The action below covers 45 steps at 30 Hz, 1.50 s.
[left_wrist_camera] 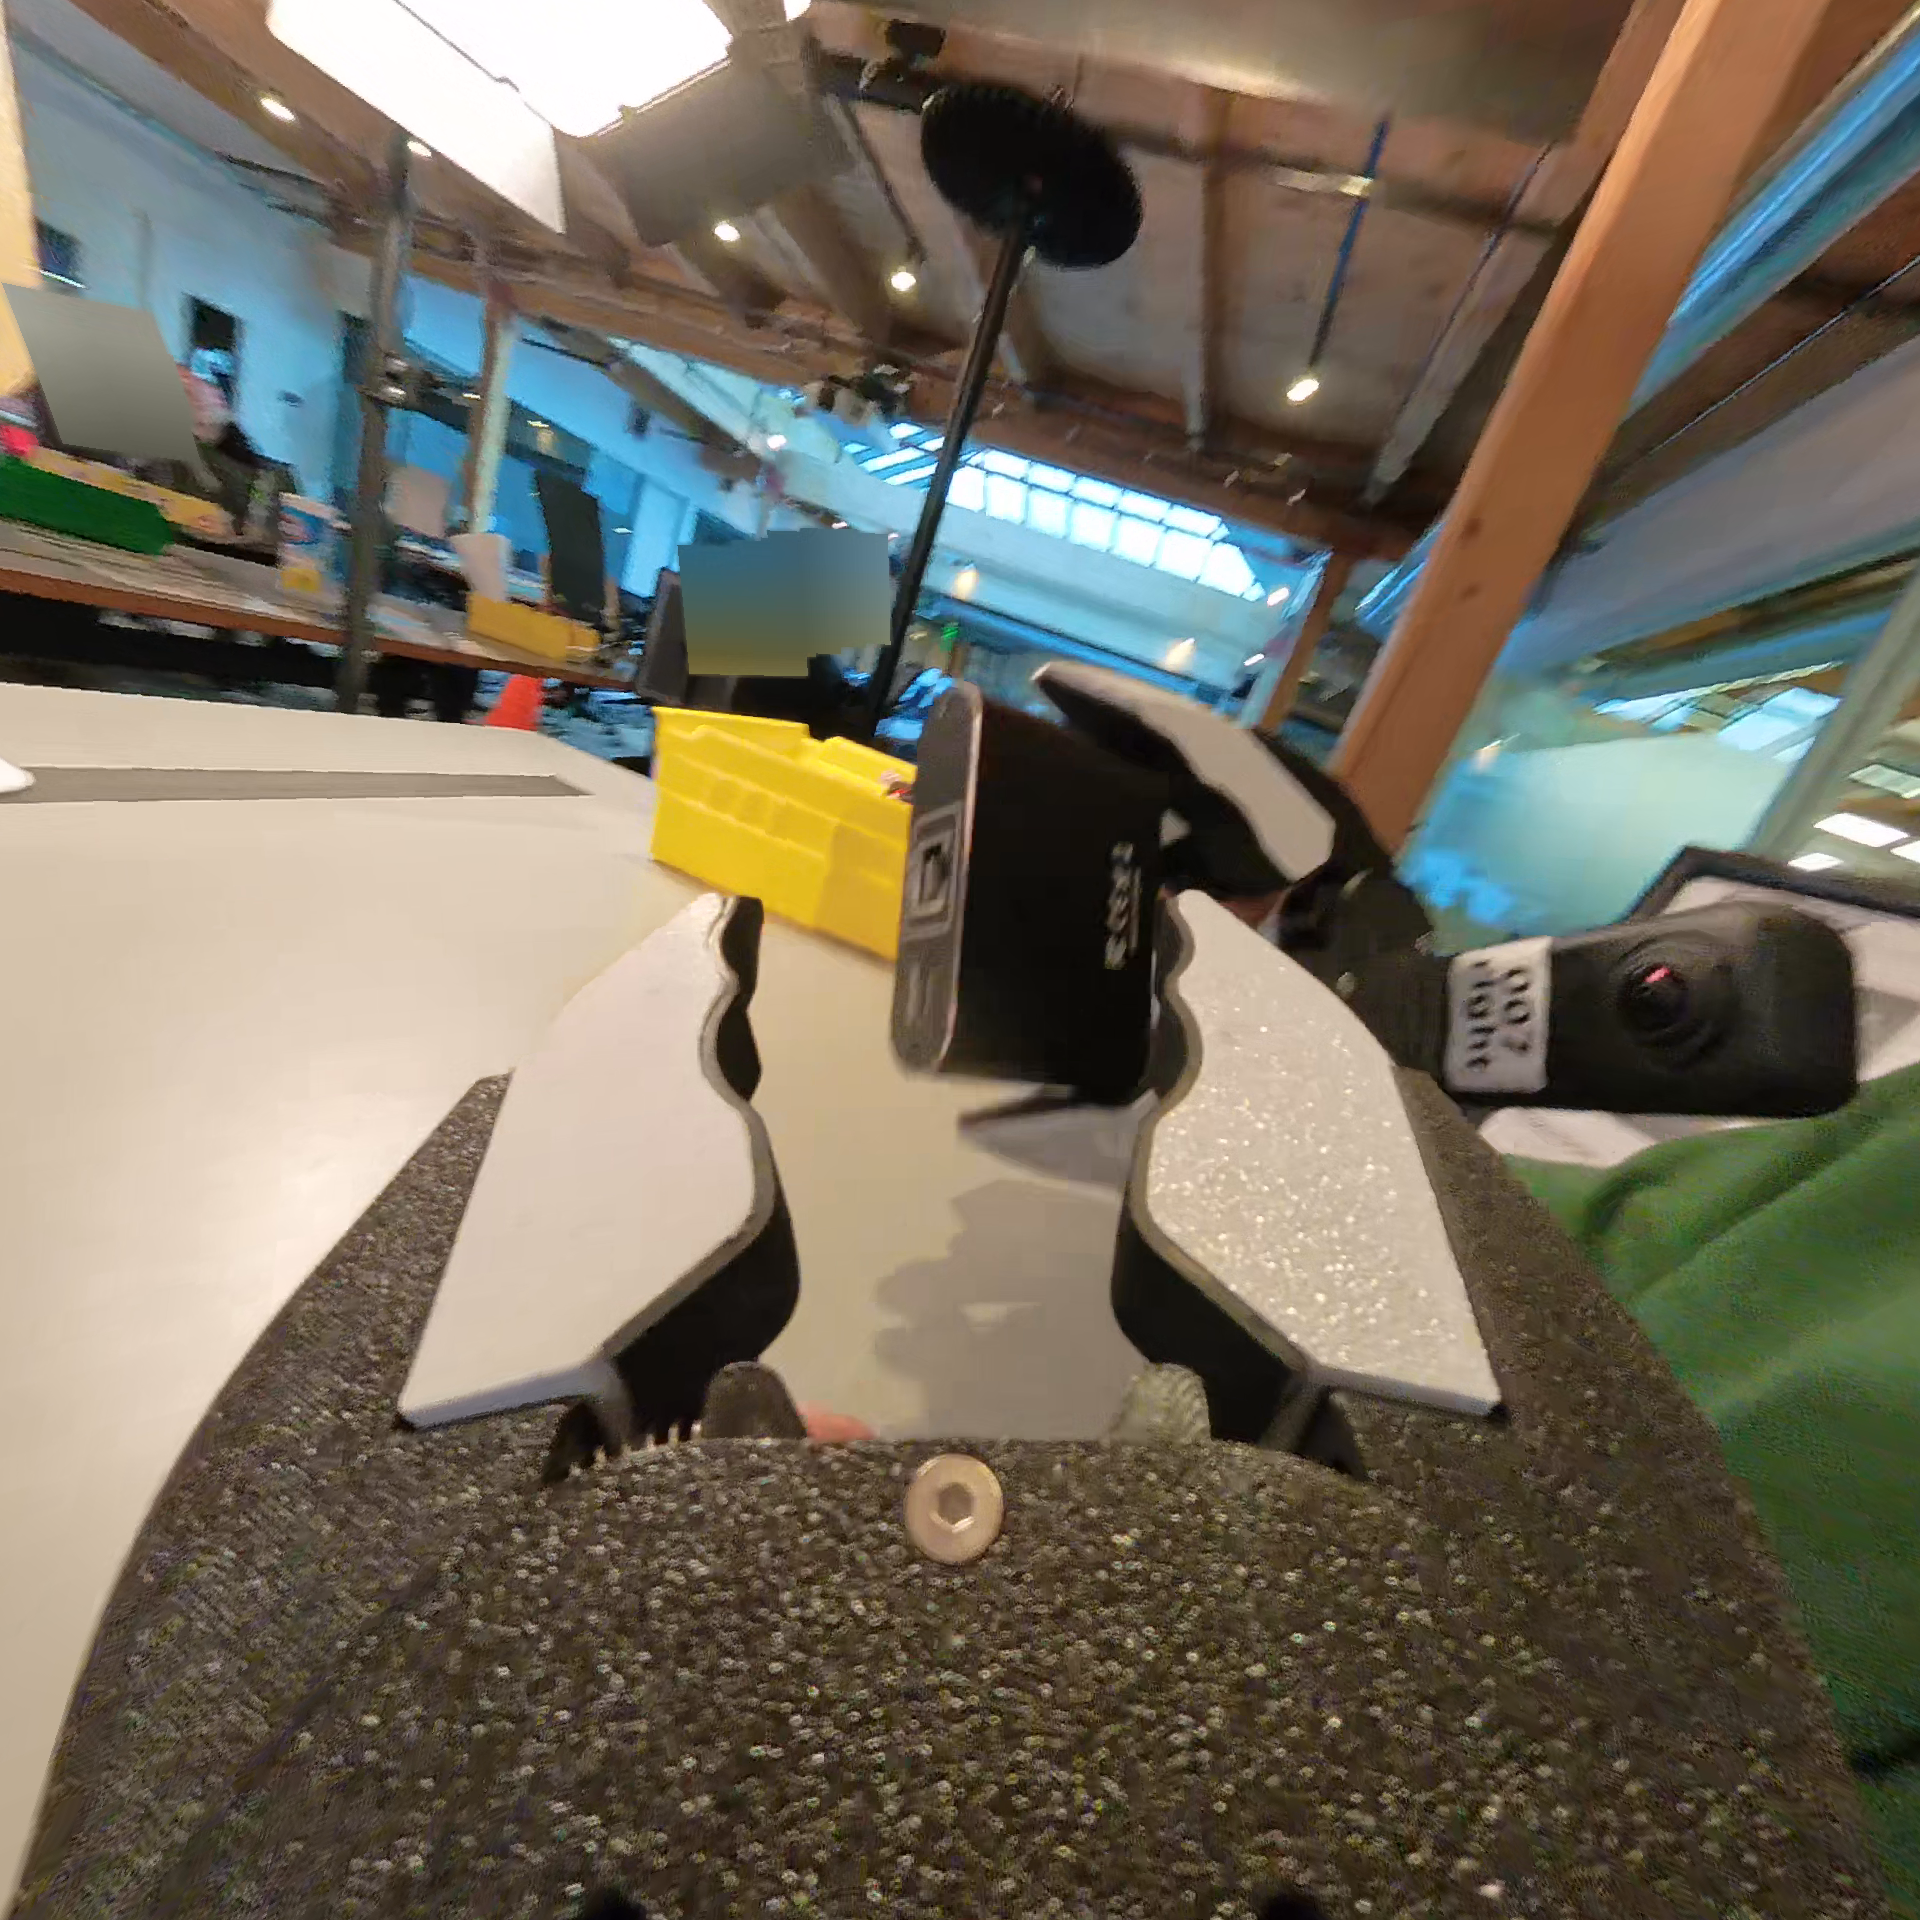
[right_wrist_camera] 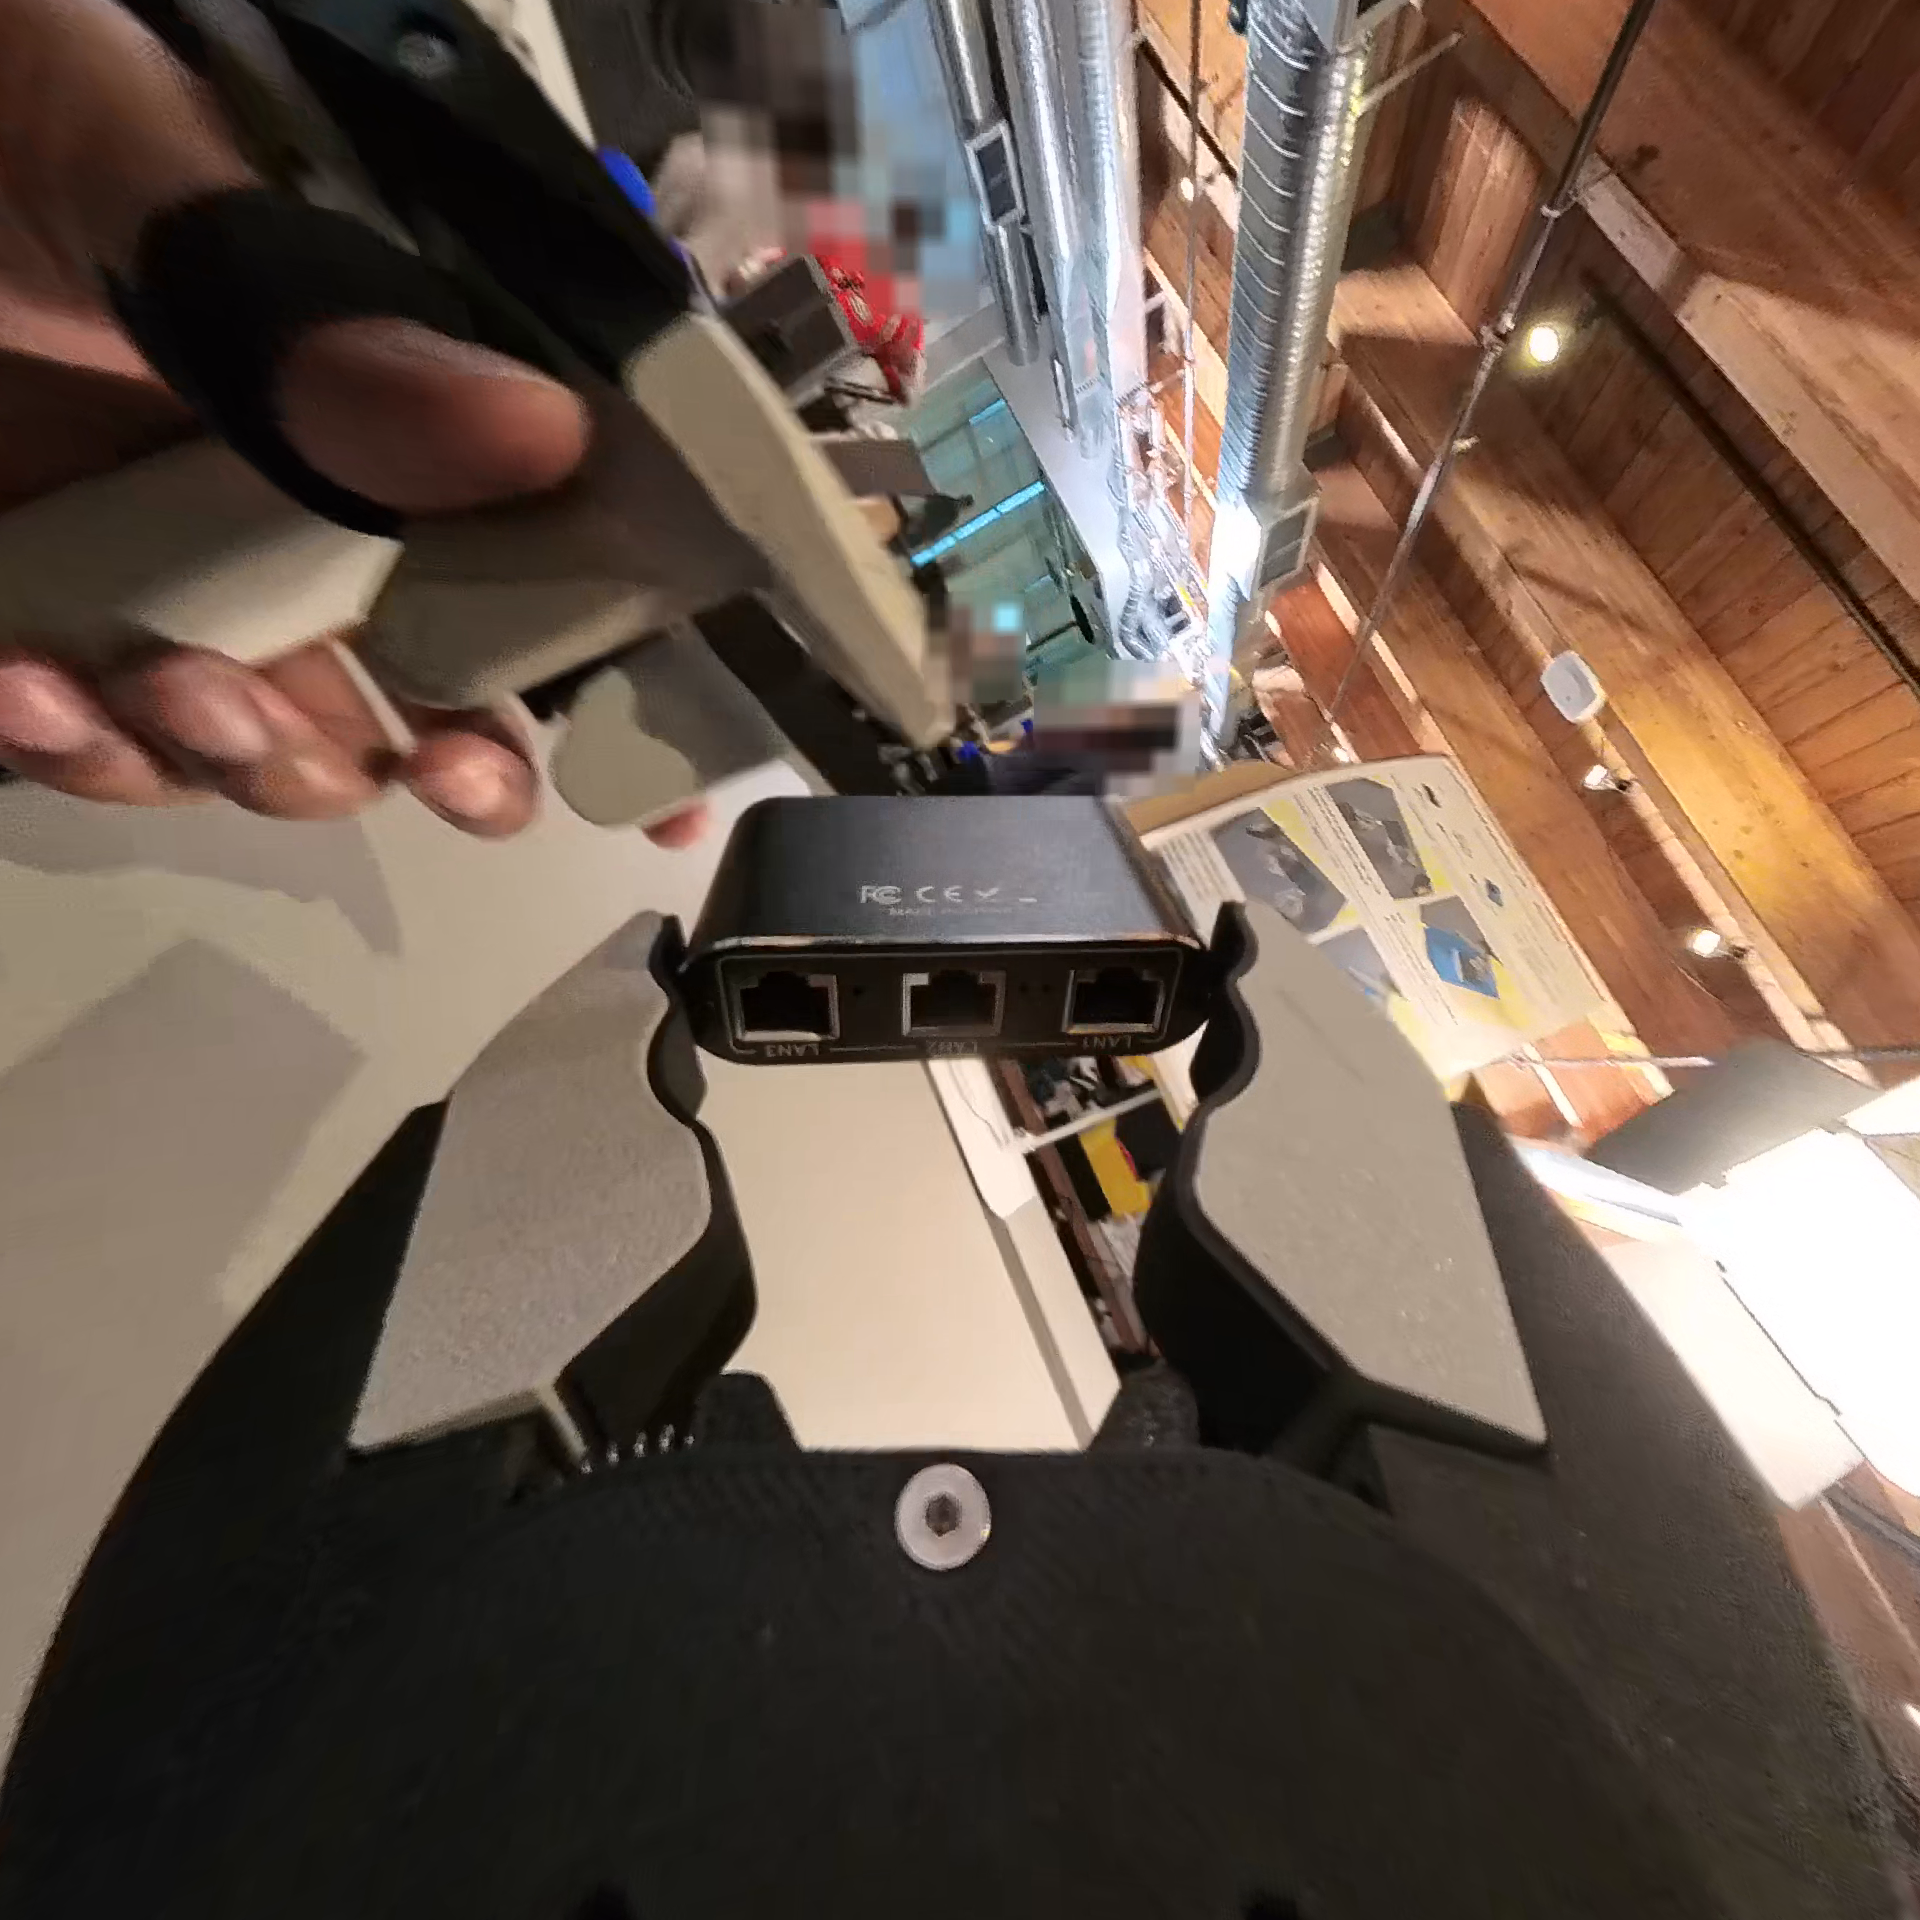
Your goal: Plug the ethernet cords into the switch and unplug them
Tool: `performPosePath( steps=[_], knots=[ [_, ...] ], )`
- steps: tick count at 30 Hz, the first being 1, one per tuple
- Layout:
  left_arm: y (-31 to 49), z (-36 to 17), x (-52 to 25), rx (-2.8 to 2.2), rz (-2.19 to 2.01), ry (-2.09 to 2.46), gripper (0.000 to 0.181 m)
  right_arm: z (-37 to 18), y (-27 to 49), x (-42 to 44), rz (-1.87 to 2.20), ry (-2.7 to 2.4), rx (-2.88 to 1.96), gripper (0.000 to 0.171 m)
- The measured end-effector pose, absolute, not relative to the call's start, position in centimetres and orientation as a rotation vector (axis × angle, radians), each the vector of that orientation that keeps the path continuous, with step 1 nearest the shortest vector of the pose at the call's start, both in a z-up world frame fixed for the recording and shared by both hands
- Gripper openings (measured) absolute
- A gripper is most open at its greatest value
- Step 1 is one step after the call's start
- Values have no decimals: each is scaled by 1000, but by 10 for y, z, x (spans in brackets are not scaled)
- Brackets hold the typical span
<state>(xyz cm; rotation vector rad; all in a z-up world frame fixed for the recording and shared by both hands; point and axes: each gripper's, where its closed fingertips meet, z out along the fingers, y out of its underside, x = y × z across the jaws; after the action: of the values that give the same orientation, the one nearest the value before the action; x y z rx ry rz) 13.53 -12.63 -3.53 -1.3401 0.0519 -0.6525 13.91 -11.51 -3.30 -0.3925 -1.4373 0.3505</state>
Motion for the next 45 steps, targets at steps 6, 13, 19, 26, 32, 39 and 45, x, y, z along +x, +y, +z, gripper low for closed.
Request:
performPosePath(
  steps=[6, 13, 19, 26, 32, 39, 45],
  knots=[
    [-123, -43, 121, -1447, -331, 71, 77, 18, -26, 180, 217, -1267, -589, 95],
    [-127, -44, 112, -1501, 30, 158, 45, 53, 182, 251, 155, -1201, -1230, 95],
    [-119, -55, 111, -1571, 102, 174, 50, -38, 312, 268, 290, -1262, -1887, 95],
    [-118, -57, 108, -1584, 90, 150, 50, -96, 337, 258, 174, -1398, -2140, 94],
    [-120, -59, 106, -1588, 106, 146, 51, -134, 356, 270, -46, -1458, -2267, 95],
    [-117, -64, 107, -1610, 92, 150, 58, -96, 354, 262, 66, -1378, -2082, 93],
    [-116, -65, 105, -1616, 91, 143, 59, -70, 344, 265, 92, -1356, -1968, 95]
  ],
)
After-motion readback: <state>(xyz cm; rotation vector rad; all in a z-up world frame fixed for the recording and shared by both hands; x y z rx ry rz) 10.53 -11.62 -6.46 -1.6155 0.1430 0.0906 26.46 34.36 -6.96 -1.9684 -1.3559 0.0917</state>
